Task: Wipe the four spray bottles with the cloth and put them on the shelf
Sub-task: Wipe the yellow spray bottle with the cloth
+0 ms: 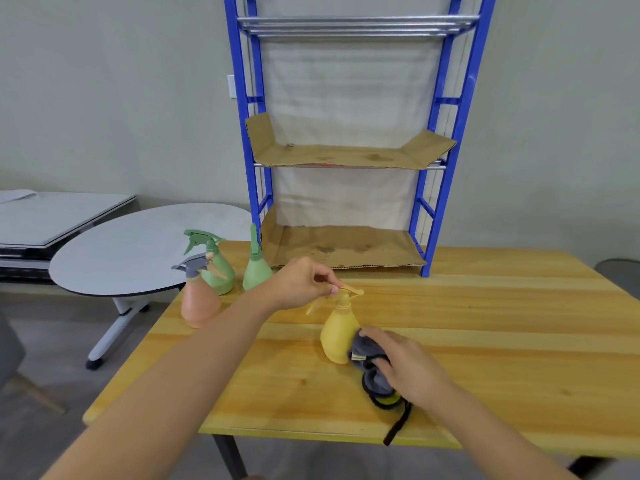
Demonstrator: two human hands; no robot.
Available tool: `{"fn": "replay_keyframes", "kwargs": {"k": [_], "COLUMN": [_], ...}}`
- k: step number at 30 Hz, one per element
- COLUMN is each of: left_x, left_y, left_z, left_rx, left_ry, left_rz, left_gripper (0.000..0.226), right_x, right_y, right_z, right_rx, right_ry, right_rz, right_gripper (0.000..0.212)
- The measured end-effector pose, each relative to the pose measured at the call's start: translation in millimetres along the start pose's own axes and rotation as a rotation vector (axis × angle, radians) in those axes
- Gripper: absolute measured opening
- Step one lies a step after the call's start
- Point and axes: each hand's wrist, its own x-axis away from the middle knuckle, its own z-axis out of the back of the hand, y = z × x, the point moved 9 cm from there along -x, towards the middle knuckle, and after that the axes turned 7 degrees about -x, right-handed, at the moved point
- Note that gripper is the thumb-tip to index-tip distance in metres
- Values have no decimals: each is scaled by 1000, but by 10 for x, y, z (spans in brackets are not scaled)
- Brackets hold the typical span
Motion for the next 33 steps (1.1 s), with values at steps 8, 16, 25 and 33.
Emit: {"fn": "replay_keyframes", "kwargs": {"k": [8,16,25,33], "left_x": [24,53,64,30], "left_y": [64,81,65,90], "left_z": [-8,-9,11,-10], "left_rx": [-23,-13,-2,-9], "left_ry": [14,15,10,3], "left_rz": [-14,0,-5,-21], "left_gripper": [10,9,15,12], "right_x": [182,203,-169,-9], "right_y": [-198,-234,-278,-115], "right_z": [-291,-356,326,-54], "right_rx": [430,453,55,131], "right_ry": [108,106,360,95], "right_rz": [121,314,178,214], "right_gripper": [60,58,49,44]}}
